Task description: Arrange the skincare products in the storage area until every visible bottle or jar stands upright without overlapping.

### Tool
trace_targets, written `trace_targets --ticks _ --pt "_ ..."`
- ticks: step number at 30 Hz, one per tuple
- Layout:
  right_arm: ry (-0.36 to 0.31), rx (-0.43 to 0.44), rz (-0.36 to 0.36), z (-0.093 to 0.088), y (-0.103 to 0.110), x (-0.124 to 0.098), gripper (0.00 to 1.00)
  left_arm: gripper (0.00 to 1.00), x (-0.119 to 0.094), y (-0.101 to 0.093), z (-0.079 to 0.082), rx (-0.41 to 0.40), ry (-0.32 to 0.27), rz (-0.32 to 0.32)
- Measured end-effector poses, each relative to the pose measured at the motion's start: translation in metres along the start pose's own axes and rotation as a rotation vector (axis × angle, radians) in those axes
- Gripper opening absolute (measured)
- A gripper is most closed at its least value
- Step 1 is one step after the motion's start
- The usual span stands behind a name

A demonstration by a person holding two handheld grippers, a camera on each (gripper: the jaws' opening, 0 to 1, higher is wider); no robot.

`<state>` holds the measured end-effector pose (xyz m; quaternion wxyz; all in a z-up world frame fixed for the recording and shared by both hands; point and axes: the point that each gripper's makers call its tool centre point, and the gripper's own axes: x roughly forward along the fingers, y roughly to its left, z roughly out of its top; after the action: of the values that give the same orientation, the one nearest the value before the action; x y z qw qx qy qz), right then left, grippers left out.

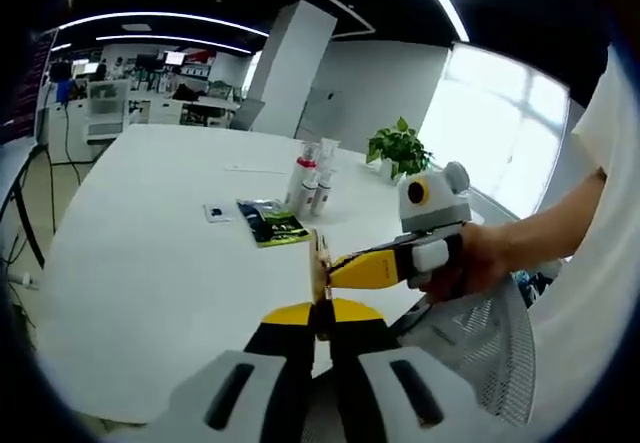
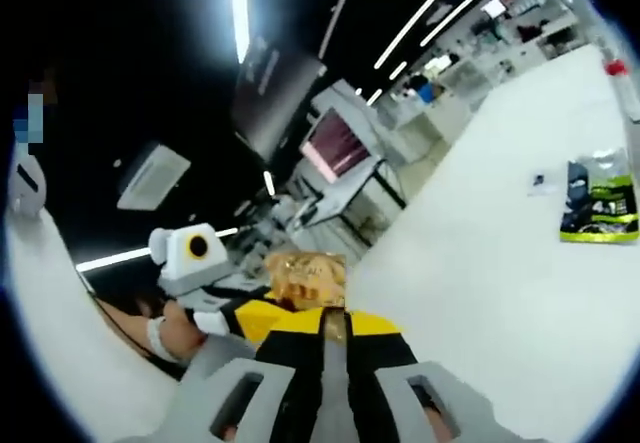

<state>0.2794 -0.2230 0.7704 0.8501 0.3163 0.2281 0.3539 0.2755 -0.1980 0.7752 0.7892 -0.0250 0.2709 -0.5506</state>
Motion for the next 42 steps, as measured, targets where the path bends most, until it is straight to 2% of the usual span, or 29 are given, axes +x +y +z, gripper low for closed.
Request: trace_targets --ticks 1,5,7,14,19,25,27,29,31,32,34,37,40,42 --pt "-0.002 0.019 0.004 0.0 0.001 -0.003 0.0 0.02 0.001 0.0 -0.001 0.007 0.003 0.004" --pt "-0.025 0.034 0.018 0.004 0.006 -0.011 0.0 0.02 0.0 0.0 0.002 0.005 -0.012 0.0" --pt "-0.017 0.031 0.001 0.003 0.004 -0.012 0.0 0.03 -0.001 -0.002 0.006 0.001 -0.031 -0.016" --pt "0.014 0.002 -0.022 -0.006 -0.001 -0.01 0.0 0.01 -0.001 -0.005 0.005 0.004 -0.026 -0.031" --pt "-0.009 0.021 -0.015 -0.006 -0.002 -0.009 0.0 0.0 -0.003 -0.007 0.006 -0.005 -0.03 -0.039" --pt "0.009 -0.001 -0.024 -0.01 -0.005 -0.006 0.0 0.0 -0.003 -0.005 0.004 -0.045 -0.005 -0.041" --pt "0.012 -0.025 -0.05 -0.01 -0.01 -0.006 0.06 0.0 -0.004 -0.005 0.003 -0.045 -0.004 -0.036" --pt "0.007 -0.019 -0.038 -0.01 -0.008 -0.005 0.15 0.0 -0.005 -0.005 0.007 -0.064 -0.019 -0.039" --pt "0.026 0.077 0.028 -0.015 0.003 0.0 0.21 0.0 -0.007 -0.003 0.013 -0.096 -0.047 -0.039" --pt "0.028 0.113 0.052 -0.017 0.006 0.003 0.21 0.0 -0.008 -0.002 0.021 -0.138 -0.086 -0.041" --pt "-0.027 0.141 0.085 -0.009 0.01 0.008 0.16 0.0 -0.011 0.002 0.028 -0.183 -0.117 -0.041" --pt "-0.113 0.203 0.117 0.003 0.012 0.006 0.07 0.0 -0.013 0.004 0.029 -0.185 -0.127 -0.034" --pt "-0.155 0.238 0.106 0.006 0.005 -0.001 0.03 0.0 -0.011 0.004 0.027 -0.181 -0.12 -0.029" --pt "-0.159 0.253 0.117 0.008 0.004 -0.005 0.0 0.0 -0.01 0.004 0.026 -0.178 -0.113 -0.022"
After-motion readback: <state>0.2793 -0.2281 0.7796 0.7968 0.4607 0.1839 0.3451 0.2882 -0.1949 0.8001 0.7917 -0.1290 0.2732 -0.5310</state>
